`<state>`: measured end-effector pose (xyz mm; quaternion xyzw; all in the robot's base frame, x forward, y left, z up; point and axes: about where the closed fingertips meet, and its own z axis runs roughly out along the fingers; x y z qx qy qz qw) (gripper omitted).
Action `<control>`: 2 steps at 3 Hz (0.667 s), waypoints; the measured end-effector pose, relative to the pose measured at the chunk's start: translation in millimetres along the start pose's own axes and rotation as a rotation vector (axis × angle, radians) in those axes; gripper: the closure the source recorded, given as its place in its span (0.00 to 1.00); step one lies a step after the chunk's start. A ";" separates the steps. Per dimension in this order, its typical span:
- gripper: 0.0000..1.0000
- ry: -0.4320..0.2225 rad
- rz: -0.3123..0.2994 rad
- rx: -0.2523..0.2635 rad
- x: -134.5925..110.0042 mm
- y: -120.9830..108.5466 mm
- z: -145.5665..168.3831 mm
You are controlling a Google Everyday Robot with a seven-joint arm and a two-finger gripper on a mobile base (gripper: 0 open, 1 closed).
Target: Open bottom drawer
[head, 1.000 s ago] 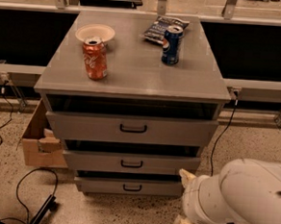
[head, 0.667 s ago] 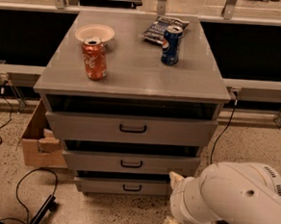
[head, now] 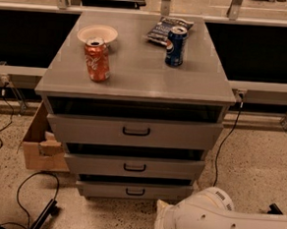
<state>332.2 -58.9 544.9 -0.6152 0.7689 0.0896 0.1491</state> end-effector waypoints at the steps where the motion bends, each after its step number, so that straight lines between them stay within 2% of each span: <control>1: 0.00 0.030 -0.004 -0.040 15.7 -3.2 52.0; 2: 0.00 0.096 0.038 -0.078 28.1 -16.9 91.8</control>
Offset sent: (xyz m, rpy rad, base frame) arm 0.0332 0.0187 -0.1719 -0.1442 0.1873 -0.0952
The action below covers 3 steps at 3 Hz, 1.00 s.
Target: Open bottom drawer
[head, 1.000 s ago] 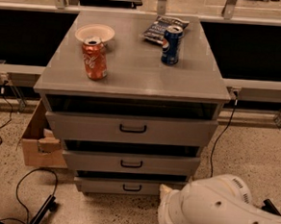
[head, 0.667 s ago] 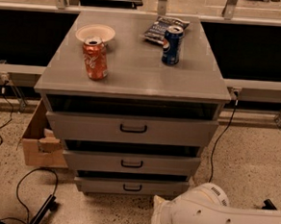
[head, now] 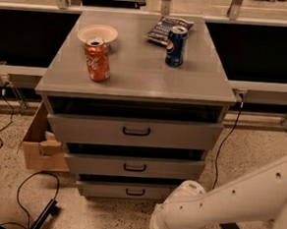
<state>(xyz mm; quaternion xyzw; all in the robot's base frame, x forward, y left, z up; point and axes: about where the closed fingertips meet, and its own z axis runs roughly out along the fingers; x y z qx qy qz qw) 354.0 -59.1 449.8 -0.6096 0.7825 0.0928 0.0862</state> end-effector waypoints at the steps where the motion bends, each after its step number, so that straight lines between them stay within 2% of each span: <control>1: 0.00 0.010 0.032 -0.004 1.2 0.7 4.9; 2: 0.00 0.022 -0.008 0.015 -9.6 -29.4 28.1; 3: 0.00 0.074 -0.023 0.058 -9.6 -72.5 52.6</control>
Offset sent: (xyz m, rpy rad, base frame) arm 0.0547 0.0266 -0.0728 -0.0596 -0.0612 0.0761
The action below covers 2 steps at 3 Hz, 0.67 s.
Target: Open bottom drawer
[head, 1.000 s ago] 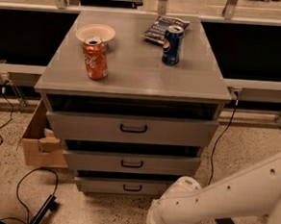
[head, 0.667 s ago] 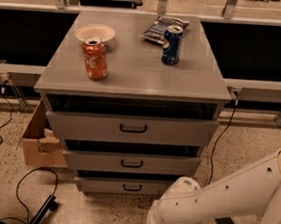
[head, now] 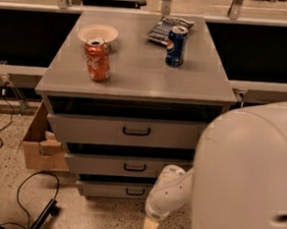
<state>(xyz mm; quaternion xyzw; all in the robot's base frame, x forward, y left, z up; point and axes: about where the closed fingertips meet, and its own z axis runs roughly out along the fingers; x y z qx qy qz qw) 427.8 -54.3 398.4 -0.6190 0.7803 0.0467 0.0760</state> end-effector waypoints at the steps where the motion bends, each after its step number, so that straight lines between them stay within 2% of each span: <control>1: 0.00 0.044 -0.029 0.037 9.3 -35.6 33.6; 2: 0.00 0.076 -0.053 0.040 17.2 -51.5 73.3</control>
Offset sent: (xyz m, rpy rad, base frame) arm 0.0600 -0.0161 -0.1415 -0.1287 -0.0367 0.0654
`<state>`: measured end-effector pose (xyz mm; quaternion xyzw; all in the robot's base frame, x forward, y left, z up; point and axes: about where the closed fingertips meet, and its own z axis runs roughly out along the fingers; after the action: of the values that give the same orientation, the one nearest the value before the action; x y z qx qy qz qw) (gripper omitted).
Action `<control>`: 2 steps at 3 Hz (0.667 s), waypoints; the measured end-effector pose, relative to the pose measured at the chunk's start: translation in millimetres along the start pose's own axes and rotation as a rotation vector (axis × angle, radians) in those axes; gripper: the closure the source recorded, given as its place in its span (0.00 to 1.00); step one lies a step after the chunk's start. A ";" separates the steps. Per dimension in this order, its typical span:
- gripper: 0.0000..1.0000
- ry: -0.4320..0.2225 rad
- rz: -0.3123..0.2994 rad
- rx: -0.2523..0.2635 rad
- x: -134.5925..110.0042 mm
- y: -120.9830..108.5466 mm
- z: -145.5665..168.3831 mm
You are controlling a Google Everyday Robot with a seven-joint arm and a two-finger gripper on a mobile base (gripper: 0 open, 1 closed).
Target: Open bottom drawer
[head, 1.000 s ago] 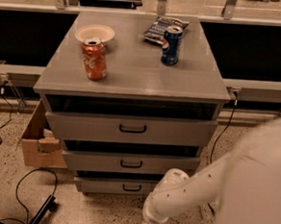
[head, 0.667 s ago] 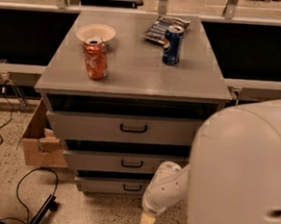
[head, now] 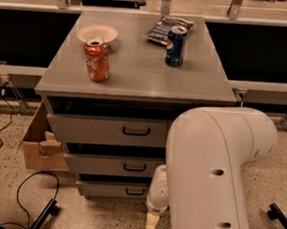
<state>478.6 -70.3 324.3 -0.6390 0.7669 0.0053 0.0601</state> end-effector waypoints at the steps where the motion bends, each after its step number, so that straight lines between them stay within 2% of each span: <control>1: 0.00 0.028 -0.006 -0.028 2.1 3.3 33.9; 2: 0.00 0.032 -0.005 -0.036 3.3 6.5 39.1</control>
Offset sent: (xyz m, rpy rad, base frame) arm -0.0006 0.0013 -0.0327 -0.0227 0.0301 0.0077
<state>475.0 -69.0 284.7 -0.6419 0.7659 0.0090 0.0363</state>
